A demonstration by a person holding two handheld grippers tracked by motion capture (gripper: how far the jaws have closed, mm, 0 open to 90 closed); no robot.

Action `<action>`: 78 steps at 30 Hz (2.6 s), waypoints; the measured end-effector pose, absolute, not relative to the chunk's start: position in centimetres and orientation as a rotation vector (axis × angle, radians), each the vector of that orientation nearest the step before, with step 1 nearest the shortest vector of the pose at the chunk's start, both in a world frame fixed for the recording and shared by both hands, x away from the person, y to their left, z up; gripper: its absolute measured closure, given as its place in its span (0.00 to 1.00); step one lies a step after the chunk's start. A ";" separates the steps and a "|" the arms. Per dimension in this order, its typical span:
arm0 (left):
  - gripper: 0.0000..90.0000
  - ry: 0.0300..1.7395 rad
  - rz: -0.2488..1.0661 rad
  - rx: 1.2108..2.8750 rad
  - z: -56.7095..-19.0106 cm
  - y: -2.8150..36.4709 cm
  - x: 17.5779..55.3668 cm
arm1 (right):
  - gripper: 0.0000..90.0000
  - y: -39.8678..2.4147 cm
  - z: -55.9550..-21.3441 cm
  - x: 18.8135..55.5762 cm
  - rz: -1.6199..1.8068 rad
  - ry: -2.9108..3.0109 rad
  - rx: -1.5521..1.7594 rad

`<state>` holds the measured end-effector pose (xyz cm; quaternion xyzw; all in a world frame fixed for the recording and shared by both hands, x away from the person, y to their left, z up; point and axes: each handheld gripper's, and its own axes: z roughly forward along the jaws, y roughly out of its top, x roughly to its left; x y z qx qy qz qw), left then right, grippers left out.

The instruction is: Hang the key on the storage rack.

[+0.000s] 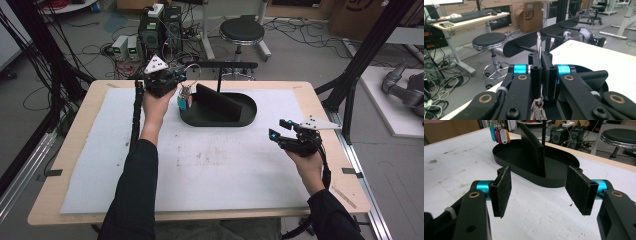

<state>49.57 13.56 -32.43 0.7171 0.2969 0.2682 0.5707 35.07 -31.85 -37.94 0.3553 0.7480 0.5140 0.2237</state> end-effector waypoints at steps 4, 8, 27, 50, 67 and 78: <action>0.96 0.706 0.625 1.683 -32.8 13.4 49.7 | 0.43 -31.9 -38.0 35.1 1.417 2.066 0.980; 0.96 0.710 0.615 1.686 -33.2 13.3 49.8 | 0.43 -31.9 -38.0 35.1 1.417 2.065 0.977; 0.96 0.744 0.608 1.662 -34.3 13.4 50.3 | 0.43 -32.0 -38.0 35.1 1.419 2.057 0.982; 0.74 0.841 0.663 1.636 -34.5 13.9 50.1 | 0.43 -32.0 -38.0 35.1 1.416 2.067 0.981; 0.36 0.691 0.725 1.725 -33.8 15.6 41.4 | 0.41 -32.8 -38.1 35.1 1.393 2.054 0.999; 0.29 0.676 0.675 1.739 -36.1 18.2 35.5 | 0.39 -33.2 -38.4 35.0 1.338 2.067 1.005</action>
